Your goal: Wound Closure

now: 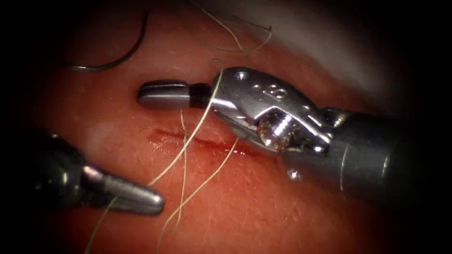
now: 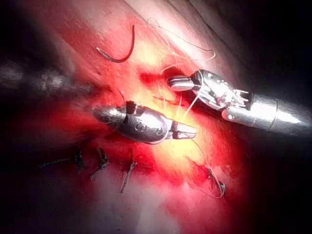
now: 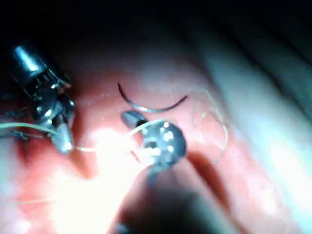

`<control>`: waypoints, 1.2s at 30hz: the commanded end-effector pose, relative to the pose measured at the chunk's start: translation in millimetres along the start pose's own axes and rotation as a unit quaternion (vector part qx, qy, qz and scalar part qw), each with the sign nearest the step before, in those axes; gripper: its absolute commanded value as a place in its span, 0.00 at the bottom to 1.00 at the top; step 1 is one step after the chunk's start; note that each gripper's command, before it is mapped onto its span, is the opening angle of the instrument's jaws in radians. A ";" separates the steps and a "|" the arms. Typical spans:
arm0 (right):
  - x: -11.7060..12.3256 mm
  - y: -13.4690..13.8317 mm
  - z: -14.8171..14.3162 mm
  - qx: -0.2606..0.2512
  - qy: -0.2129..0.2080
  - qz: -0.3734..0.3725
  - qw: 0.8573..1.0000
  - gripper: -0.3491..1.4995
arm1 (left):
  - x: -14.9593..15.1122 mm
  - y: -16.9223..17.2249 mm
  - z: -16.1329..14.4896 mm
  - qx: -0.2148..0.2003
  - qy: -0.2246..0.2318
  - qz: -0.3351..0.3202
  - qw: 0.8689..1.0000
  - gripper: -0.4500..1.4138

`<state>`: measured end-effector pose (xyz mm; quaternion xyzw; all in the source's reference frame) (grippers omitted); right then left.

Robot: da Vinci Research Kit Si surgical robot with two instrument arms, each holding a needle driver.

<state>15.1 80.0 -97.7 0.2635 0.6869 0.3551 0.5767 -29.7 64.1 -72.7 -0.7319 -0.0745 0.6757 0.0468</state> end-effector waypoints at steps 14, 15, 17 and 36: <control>0.1 -1.7 -0.1 0.127 0.013 0.021 0.992 0.14 | -5.8 -1.3 -1.4 0.015 -0.011 -0.026 0.999 0.05; 0.0 -1.8 -0.1 0.146 0.004 0.024 0.989 0.16 | -6.1 -1.6 -1.7 0.016 -0.012 -0.028 0.999 0.05; 0.1 -1.8 -0.5 0.170 -0.006 0.029 0.985 0.16 | -6.1 -1.9 -2.1 0.017 -0.012 -0.028 0.999 0.05; -1.4 -3.3 -0.6 0.323 -0.152 0.005 0.934 0.47 | -6.3 -2.8 -2.8 0.019 -0.013 -0.028 0.999 0.05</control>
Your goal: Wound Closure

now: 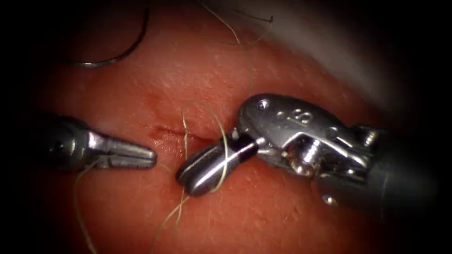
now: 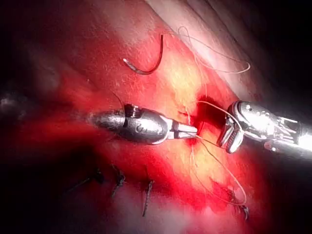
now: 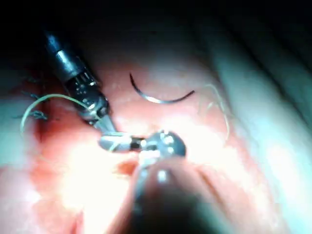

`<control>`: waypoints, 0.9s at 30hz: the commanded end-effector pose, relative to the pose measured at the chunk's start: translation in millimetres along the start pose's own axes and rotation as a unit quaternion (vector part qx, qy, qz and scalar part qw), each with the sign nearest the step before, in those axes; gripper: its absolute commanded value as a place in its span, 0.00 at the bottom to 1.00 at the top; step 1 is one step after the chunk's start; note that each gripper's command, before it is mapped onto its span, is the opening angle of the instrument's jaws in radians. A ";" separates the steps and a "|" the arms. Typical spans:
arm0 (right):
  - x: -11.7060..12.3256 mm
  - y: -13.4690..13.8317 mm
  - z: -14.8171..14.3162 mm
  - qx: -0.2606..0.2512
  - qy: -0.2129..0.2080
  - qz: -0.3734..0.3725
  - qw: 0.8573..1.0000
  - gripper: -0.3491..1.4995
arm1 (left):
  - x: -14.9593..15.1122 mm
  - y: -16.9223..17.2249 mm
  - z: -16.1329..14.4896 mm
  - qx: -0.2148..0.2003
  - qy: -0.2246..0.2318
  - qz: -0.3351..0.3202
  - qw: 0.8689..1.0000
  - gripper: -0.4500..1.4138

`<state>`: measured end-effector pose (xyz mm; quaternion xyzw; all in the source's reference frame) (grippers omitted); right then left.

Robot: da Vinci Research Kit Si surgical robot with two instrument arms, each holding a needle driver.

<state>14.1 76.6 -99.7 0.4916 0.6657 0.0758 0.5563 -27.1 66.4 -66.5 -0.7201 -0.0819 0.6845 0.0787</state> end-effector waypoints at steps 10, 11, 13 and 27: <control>-1.0 0.6 1.9 0.022 -0.040 -0.008 0.999 0.53 | -1.1 0.3 0.4 0.000 -0.001 -0.005 1.000 0.05; -1.3 0.6 2.1 0.024 -0.049 -0.008 0.998 0.53 | -1.1 0.3 0.4 0.000 -0.001 -0.005 1.000 0.05; -1.9 0.6 2.3 0.026 -0.062 -0.009 0.998 0.53 | -1.1 0.4 0.4 0.001 -0.001 -0.005 1.000 0.05; -4.4 1.4 4.1 0.016 -0.108 -0.026 0.994 0.49 | -1.0 0.6 0.3 0.001 0.001 -0.005 1.000 0.05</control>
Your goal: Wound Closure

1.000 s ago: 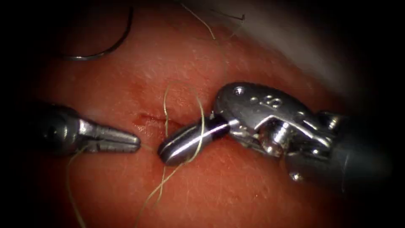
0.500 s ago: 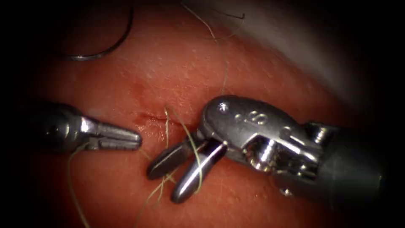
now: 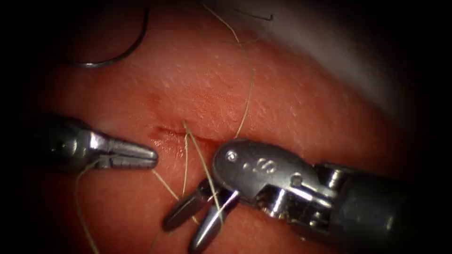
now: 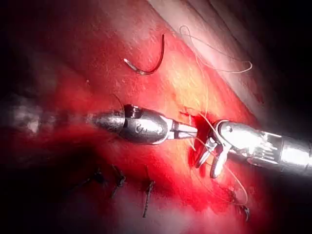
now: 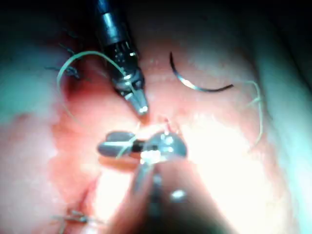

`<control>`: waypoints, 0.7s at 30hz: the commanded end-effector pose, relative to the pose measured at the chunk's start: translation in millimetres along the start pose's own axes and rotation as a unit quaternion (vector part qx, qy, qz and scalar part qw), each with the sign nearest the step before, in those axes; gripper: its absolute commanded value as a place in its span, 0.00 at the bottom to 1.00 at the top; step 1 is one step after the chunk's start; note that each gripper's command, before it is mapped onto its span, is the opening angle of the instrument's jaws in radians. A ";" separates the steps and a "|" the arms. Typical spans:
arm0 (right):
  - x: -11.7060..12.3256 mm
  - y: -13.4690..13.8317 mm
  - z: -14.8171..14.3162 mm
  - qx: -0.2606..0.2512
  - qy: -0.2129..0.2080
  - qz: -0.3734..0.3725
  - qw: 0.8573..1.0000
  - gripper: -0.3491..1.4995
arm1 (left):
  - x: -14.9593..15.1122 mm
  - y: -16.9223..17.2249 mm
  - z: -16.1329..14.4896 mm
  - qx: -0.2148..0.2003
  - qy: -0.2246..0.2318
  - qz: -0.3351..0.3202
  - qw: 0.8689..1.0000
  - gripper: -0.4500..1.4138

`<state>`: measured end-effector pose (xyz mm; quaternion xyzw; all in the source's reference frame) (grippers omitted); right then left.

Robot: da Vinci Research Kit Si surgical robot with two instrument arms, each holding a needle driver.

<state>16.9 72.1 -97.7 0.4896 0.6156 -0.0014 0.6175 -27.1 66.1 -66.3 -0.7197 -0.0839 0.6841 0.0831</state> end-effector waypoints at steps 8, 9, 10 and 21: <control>0.3 1.7 0.9 -0.017 -0.018 -0.017 1.000 0.47 | -0.7 0.4 0.3 -0.001 0.001 -0.001 1.000 0.05; 0.3 1.8 1.0 -0.018 -0.021 -0.020 0.999 0.47 | -0.7 0.4 0.3 -0.001 0.001 -0.001 1.000 0.05; 0.0 1.9 1.0 -0.019 -0.025 -0.020 0.999 0.46 | -0.7 0.4 0.3 -0.001 0.001 -0.001 1.000 0.05; -1.4 1.5 0.8 -0.017 -0.037 -0.023 0.999 0.45 | -0.6 0.4 0.2 -0.002 0.001 -0.001 1.000 0.05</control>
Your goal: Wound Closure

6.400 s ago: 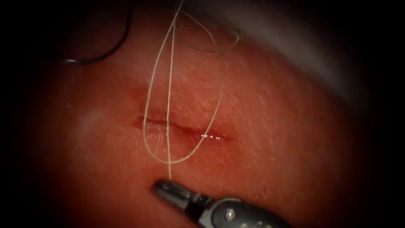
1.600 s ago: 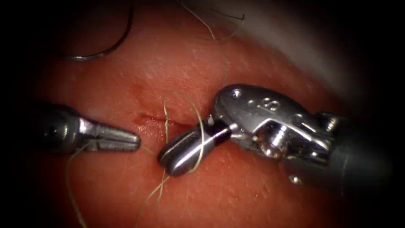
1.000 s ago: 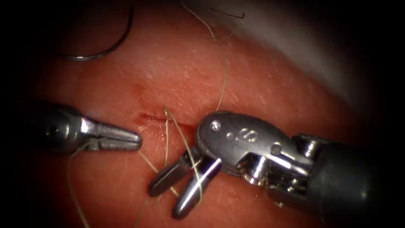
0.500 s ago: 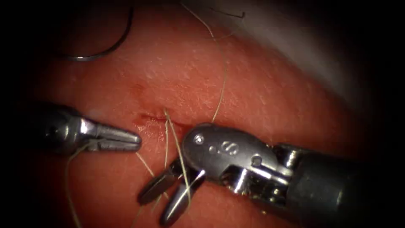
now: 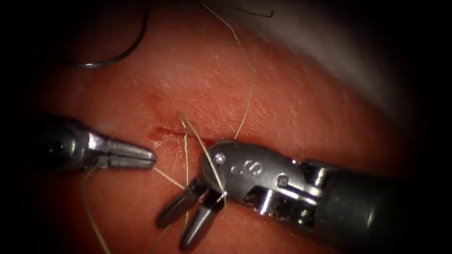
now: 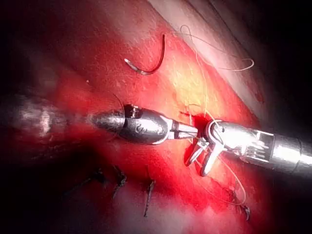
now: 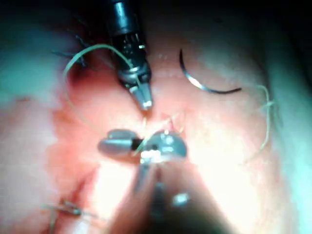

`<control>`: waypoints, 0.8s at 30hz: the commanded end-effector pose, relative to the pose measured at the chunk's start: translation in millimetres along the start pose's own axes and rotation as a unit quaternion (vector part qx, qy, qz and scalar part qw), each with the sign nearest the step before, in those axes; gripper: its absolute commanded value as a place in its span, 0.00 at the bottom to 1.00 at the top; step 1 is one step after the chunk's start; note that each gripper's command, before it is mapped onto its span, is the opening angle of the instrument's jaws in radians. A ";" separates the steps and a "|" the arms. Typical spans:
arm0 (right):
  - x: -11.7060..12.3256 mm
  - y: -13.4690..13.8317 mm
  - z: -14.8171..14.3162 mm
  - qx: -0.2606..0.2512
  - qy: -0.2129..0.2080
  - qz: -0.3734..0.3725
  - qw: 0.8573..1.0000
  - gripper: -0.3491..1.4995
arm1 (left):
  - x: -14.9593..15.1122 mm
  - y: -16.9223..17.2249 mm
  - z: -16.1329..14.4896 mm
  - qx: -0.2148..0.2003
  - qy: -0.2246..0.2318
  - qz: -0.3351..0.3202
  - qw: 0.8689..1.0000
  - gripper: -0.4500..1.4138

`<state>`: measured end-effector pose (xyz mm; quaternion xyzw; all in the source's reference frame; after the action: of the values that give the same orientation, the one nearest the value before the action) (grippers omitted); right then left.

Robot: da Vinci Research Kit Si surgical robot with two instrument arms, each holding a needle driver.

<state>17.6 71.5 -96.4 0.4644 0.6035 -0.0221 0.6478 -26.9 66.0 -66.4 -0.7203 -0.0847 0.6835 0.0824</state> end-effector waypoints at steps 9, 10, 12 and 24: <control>-0.2 0.5 0.2 0.001 -0.001 -0.010 1.000 0.16 | -0.7 0.4 0.4 0.000 0.000 -0.004 1.000 0.05; -0.1 0.6 0.1 0.000 -0.001 -0.010 1.000 0.00 | -0.7 0.4 0.4 0.000 0.000 -0.004 1.000 0.05; -0.1 0.8 -0.2 0.000 -0.001 -0.009 1.000 0.00 | -0.7 0.4 0.3 0.000 0.000 -0.004 1.000 0.05; 2.7 1.2 -2.6 -0.012 0.031 -0.014 0.999 0.00 | -0.2 1.2 0.1 -0.001 -0.002 -0.006 1.000 0.05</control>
<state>16.4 74.9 -97.8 0.4487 0.6299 -0.0057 0.6339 -26.7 65.1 -67.3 -0.7197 -0.0894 0.6832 0.0850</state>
